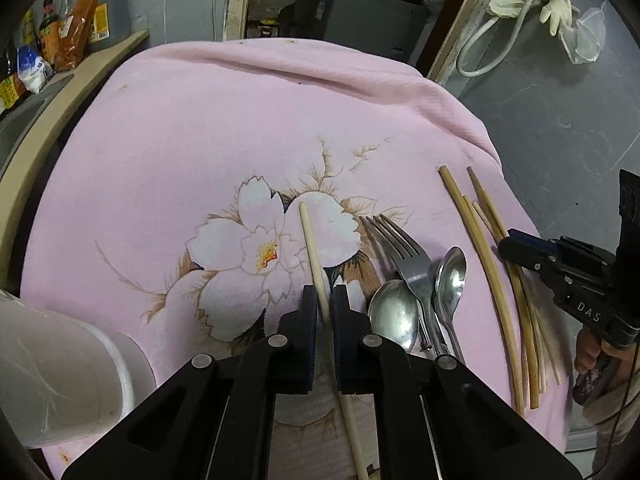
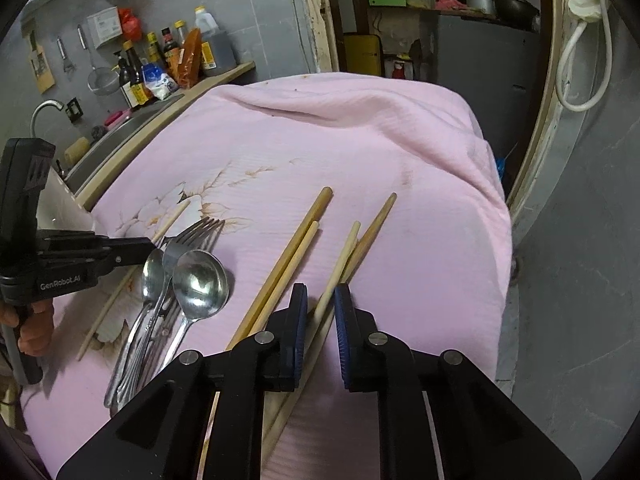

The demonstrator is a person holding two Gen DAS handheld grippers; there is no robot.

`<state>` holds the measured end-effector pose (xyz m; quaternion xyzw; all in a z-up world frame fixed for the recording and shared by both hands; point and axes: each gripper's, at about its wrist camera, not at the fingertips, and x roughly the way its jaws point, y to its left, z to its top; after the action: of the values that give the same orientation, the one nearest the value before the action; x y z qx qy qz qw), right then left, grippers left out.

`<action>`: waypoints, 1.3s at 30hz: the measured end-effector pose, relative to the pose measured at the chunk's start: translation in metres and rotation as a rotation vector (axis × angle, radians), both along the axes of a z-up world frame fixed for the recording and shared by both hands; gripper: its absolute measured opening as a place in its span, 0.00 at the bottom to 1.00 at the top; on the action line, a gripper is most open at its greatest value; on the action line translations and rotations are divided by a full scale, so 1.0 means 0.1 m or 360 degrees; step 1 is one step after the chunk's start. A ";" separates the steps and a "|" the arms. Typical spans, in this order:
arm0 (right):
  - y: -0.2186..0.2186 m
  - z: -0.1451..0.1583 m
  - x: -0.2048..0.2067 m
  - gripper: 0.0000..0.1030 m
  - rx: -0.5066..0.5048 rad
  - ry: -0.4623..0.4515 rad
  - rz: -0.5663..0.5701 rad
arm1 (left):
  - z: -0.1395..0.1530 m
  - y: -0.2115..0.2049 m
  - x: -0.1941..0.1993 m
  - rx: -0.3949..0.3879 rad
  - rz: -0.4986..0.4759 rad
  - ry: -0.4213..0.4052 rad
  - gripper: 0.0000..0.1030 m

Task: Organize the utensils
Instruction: 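Close the left tool on a single chopstick while the right tool grasps another chopstick, then lift both held chopsticks off the cloth toward the white utensil holder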

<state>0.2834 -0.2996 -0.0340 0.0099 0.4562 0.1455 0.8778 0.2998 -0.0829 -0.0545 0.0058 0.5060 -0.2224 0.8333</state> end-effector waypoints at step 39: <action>-0.08 0.03 -0.96 0.06 0.0297 -0.0023 -0.0031 | 0.12 0.16 -0.72 0.0106 0.0010 0.0033 0.02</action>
<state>0.1879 -0.3072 -0.0309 0.0951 0.4342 0.1790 0.8777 0.2276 -0.0670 -0.0429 0.0298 0.5217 -0.2029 0.8281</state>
